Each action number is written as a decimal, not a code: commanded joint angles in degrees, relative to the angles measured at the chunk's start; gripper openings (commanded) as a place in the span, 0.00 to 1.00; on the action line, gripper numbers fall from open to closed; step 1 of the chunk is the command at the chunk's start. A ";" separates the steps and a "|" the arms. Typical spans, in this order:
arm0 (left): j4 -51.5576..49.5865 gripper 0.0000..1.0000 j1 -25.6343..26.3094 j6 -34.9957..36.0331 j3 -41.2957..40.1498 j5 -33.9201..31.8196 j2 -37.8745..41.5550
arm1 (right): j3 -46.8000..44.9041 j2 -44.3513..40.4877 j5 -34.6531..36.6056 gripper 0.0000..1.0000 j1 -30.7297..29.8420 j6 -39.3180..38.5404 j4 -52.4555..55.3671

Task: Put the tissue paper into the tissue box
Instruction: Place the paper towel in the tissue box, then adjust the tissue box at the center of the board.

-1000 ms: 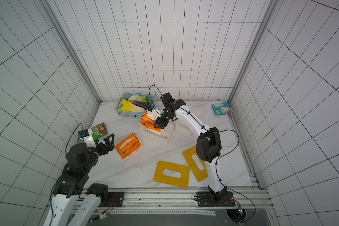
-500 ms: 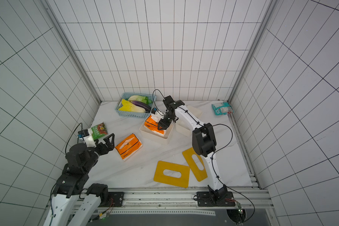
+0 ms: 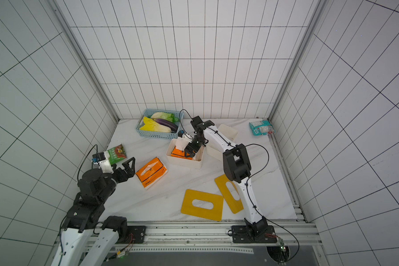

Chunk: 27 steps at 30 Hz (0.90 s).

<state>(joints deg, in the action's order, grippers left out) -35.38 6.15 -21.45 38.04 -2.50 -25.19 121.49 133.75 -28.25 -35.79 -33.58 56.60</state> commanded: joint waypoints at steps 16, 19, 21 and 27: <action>0.82 0.99 -0.29 0.46 -0.49 0.57 0.08 | 1.44 -12.73 8.53 0.99 -0.51 2.28 1.26; 0.83 0.98 -0.28 0.45 -0.50 0.57 0.12 | 2.66 -13.52 8.46 0.99 -0.51 5.28 0.17; 0.84 0.98 -0.32 0.45 -0.48 0.57 0.10 | 2.96 -13.61 8.12 0.99 -0.60 7.46 -1.71; 0.76 0.98 -0.26 0.44 -0.51 0.57 -0.03 | 2.61 -11.32 16.61 0.99 -1.03 13.59 -10.98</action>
<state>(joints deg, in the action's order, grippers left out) -35.38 6.15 -21.45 38.00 -2.48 -25.19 124.07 120.53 -17.39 -36.14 -24.27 50.74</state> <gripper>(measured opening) 0.984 0.988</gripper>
